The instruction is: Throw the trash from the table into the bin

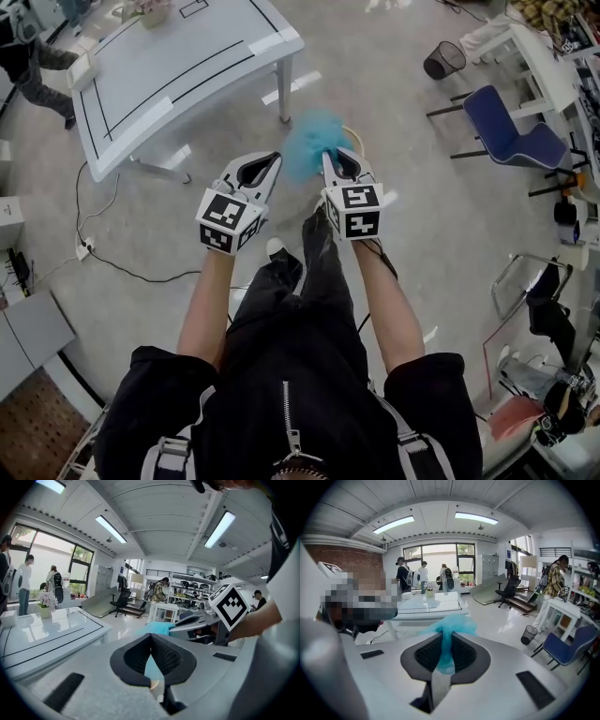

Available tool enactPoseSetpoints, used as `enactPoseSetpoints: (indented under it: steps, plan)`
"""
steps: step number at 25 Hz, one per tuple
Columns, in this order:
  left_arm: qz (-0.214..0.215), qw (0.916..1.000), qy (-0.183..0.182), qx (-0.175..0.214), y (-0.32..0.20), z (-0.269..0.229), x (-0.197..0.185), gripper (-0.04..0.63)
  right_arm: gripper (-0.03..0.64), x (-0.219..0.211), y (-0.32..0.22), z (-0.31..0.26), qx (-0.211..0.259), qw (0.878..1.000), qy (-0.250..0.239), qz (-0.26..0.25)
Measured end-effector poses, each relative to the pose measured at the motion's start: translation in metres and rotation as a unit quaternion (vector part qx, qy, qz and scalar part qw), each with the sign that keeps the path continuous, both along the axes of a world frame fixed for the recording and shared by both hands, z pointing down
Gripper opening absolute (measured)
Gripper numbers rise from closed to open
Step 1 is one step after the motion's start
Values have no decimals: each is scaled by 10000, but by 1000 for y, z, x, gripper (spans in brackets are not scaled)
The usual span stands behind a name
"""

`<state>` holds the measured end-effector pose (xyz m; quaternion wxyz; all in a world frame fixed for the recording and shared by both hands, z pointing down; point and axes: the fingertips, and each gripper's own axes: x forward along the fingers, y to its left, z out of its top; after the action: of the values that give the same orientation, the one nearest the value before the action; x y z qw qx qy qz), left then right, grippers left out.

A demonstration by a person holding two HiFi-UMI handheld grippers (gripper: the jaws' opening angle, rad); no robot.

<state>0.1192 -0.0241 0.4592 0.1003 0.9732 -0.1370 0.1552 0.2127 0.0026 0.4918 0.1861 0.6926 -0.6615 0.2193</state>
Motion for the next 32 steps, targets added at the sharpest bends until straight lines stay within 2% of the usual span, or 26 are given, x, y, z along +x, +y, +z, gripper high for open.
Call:
enactPoseSetpoints:
  steps: [10,16,26,32]
  plan:
    - [251,9996,-114,82,15,27,78,6,34,84,36,32,-72,9986,-157,503]
    - [217,9997,22,64,8,58,117,6,34,129,43,75,-194,9978,-104,633]
    - [265,9996,43,23,-12,158,171,6,34,174,23,171,-324,9979,-19,563]
    - [390,9992,-9,12,-28,229,188,6,34,185,8,239,-351,9974,52,619]
